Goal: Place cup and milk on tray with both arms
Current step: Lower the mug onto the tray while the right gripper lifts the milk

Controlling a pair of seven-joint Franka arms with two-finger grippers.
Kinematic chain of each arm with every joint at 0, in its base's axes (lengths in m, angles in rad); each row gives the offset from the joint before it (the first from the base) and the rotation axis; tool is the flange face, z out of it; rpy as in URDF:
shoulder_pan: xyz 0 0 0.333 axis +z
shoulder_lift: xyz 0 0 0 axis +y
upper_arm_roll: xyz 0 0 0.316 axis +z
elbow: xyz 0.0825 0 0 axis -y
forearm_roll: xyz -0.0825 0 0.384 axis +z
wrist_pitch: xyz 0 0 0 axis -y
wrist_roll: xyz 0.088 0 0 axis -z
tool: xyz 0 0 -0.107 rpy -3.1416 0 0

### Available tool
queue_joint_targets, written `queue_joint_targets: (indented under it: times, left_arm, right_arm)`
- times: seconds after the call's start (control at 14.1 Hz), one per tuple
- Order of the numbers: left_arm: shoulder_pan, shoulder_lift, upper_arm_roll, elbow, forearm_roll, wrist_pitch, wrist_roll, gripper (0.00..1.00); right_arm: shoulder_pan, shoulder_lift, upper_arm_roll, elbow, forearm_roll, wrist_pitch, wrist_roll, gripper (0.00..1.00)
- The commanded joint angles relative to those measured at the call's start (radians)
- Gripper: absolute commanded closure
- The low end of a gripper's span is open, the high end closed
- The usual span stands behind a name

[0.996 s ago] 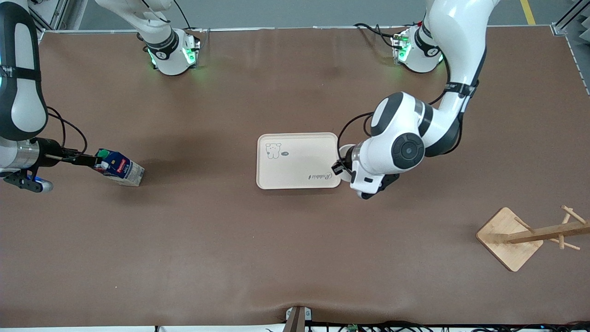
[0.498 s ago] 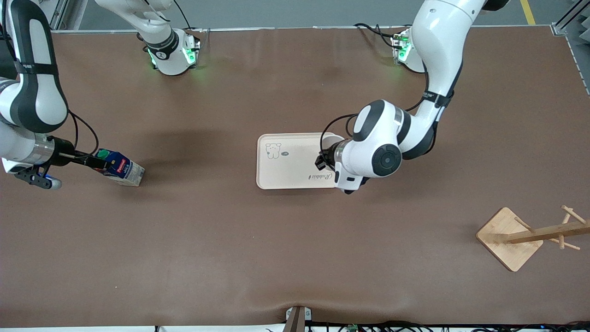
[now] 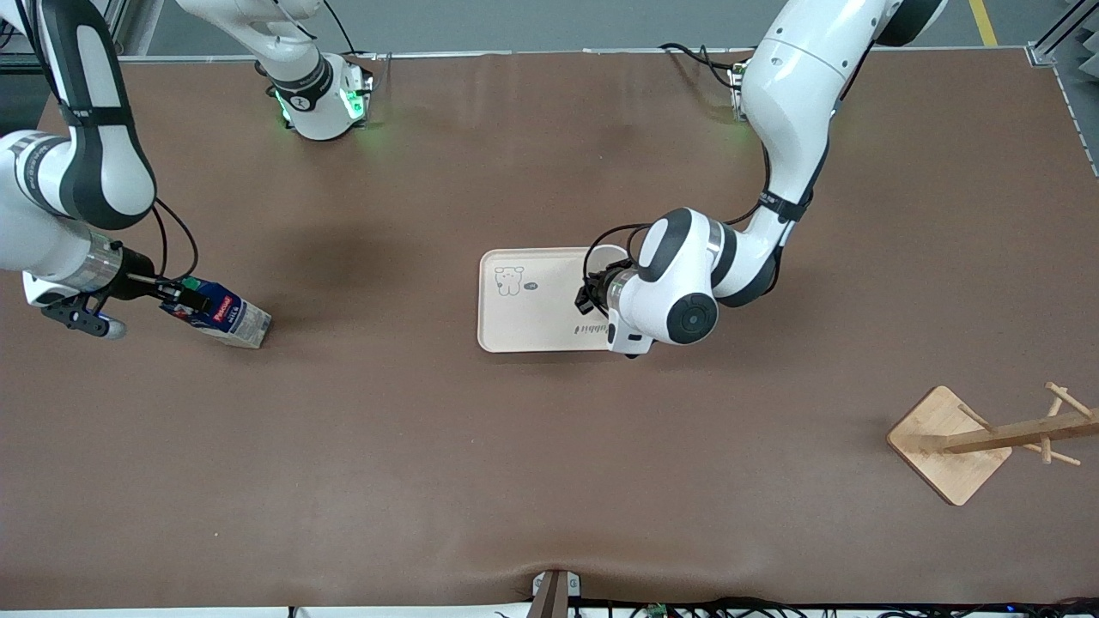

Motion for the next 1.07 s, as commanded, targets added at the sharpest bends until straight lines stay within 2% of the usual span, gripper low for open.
queue_joint_targets:
  times: [0.0, 0.21, 0.28, 0.36, 0.43, 0.5, 0.57, 0.78, 1.0]
  left_arm:
    - [-0.008, 0.026, 0.002, 0.026, -0.019, -0.013, -0.02, 1.0]
    - [-0.008, 0.043, 0.002, 0.039, -0.05, -0.011, -0.022, 1.0]
    - [-0.006, 0.045, 0.003, 0.04, -0.061, -0.011, -0.022, 0.78]
    - [-0.006, 0.045, 0.003, 0.04, -0.061, -0.01, -0.022, 0.5]
    - [-0.006, 0.045, 0.003, 0.04, -0.061, -0.01, -0.023, 0.4]
    - [-0.006, 0.043, 0.005, 0.04, -0.059, -0.01, -0.026, 0.13]
    - [-0.005, 0.039, 0.005, 0.04, -0.059, -0.01, -0.025, 0.0]
    - [-0.002, 0.031, 0.005, 0.065, -0.056, -0.014, -0.023, 0.0]
    - [0.007, -0.018, 0.012, 0.096, -0.05, -0.019, -0.028, 0.0]
  right_arm:
    - [0.004, -0.021, 0.001, 0.088, 0.016, -0.136, 0.018, 1.0]
    - [0.013, 0.0, 0.001, 0.292, 0.014, -0.392, 0.067, 1.0]
    - [0.028, 0.009, 0.001, 0.342, 0.013, -0.458, 0.072, 1.0]
    - [0.036, 0.011, 0.001, 0.38, 0.013, -0.518, 0.084, 1.0]
    - [0.059, 0.011, 0.001, 0.405, 0.011, -0.544, 0.13, 1.0]
    - [0.08, 0.011, 0.003, 0.419, 0.011, -0.549, 0.168, 1.0]
    - [0.109, 0.003, 0.004, 0.423, 0.014, -0.557, 0.185, 1.0]
    - [0.243, -0.004, 0.004, 0.468, 0.017, -0.62, 0.263, 1.0]
    - [0.414, -0.004, 0.004, 0.471, 0.02, -0.615, 0.487, 1.0]
